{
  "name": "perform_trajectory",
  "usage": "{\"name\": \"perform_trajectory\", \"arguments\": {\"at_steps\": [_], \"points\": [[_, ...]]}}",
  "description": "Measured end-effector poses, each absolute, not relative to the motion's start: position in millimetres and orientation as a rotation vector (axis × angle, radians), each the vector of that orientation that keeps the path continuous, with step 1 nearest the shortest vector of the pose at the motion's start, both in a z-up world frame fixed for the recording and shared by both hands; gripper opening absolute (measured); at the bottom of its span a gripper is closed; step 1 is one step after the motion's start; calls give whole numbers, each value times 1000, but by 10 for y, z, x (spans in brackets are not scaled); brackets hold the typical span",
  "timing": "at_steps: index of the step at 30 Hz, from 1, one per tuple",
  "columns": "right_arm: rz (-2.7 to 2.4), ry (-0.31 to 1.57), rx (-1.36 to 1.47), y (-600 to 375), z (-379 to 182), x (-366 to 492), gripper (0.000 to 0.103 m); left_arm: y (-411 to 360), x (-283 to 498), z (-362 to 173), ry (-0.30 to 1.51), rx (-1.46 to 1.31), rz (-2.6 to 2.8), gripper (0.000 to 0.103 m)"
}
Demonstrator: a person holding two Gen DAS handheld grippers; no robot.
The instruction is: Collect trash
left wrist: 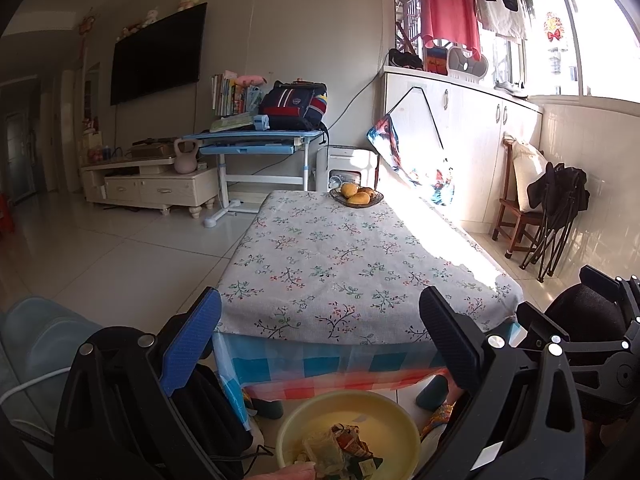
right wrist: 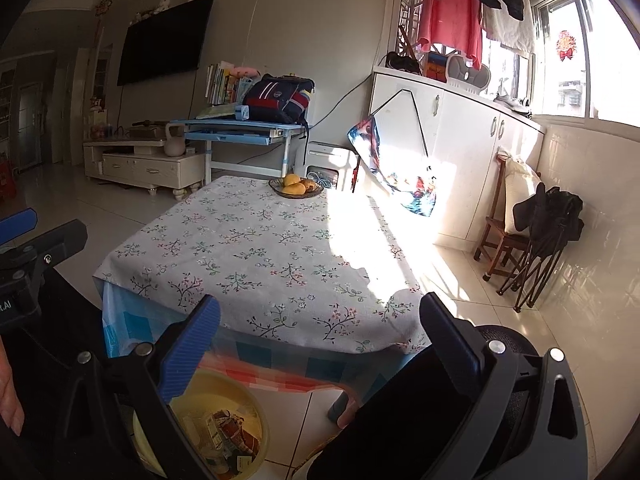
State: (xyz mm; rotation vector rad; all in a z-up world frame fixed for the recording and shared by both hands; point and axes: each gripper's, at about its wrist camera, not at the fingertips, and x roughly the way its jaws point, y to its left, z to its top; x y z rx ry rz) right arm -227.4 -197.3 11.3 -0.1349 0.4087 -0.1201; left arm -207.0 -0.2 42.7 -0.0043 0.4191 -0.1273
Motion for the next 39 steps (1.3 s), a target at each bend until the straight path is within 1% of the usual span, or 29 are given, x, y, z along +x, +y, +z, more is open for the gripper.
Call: {"name": "perform_trajectory", "arguments": {"at_steps": [17, 27, 32, 39], "points": [[-139, 400, -173, -1951, 121, -2282, 95, 8, -2028, 378, 445, -24, -142, 96], [-136, 409, -182, -1898, 104, -2267, 95, 237, -1979, 321, 433, -154, -206, 96], [-135, 410, -182, -1897, 104, -2267, 95, 137, -2007, 317, 412, -87, -171, 96], [-135, 411, -180, -1890, 104, -2265, 95, 120, -1934, 282, 453, -71, -125, 96]]}}
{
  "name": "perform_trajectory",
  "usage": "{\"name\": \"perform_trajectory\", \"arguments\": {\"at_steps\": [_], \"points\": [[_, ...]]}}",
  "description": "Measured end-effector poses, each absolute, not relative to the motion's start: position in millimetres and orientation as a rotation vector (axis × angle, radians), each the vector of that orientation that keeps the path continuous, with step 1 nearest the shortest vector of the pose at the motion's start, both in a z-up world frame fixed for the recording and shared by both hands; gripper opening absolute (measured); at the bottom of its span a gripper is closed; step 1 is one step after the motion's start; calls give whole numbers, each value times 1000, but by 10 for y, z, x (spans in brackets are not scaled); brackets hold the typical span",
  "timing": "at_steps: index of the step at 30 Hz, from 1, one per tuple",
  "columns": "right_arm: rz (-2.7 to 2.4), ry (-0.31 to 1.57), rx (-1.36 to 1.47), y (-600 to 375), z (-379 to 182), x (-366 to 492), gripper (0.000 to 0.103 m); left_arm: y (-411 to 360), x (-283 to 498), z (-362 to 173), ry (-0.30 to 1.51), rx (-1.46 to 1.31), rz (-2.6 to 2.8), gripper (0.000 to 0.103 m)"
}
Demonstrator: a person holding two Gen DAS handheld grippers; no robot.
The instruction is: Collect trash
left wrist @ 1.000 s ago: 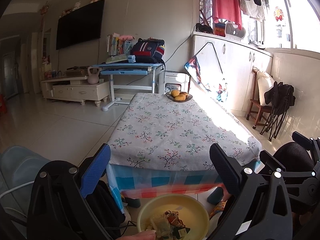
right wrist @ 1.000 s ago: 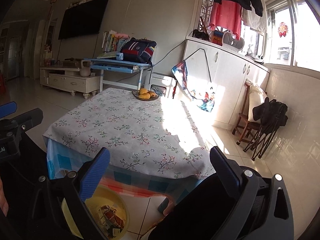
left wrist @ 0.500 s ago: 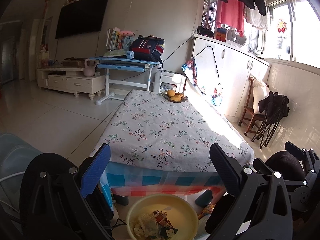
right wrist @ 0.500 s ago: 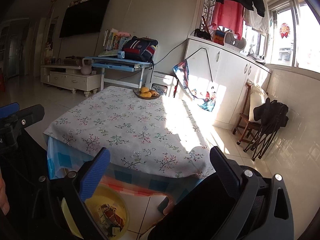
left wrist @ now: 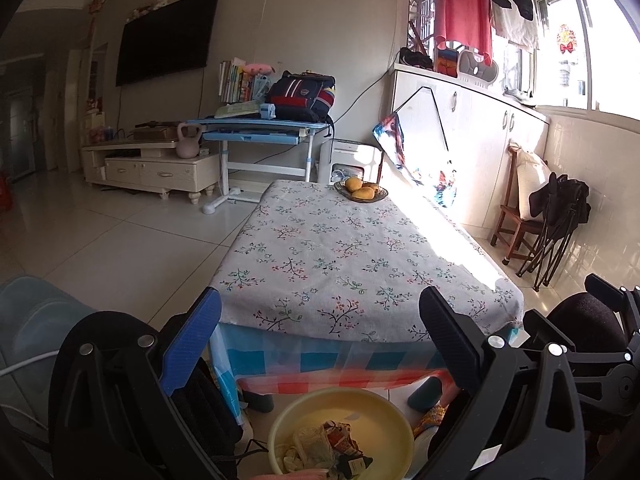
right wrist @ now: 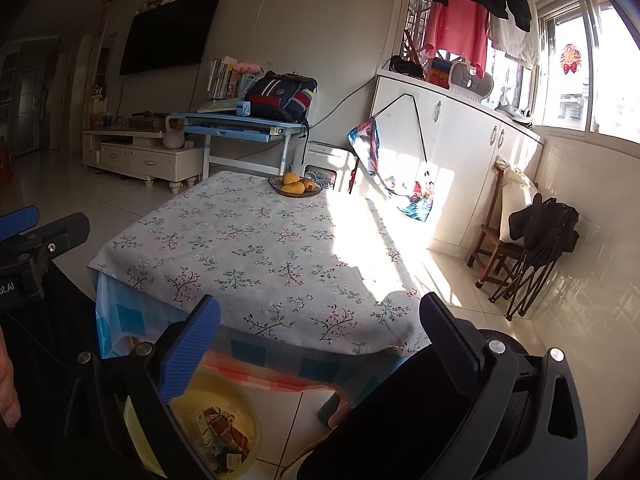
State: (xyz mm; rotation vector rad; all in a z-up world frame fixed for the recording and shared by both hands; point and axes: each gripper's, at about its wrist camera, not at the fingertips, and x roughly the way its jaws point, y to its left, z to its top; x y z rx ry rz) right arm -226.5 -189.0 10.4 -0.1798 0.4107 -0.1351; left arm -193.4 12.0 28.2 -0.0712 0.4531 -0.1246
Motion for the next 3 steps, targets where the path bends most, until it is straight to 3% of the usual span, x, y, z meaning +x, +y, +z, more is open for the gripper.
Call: {"name": "perform_trajectory", "arguments": {"at_steps": [3], "points": [[-134, 411, -182, -1887, 104, -2265, 95, 131, -1901, 259, 477, -74, -120, 96]]}}
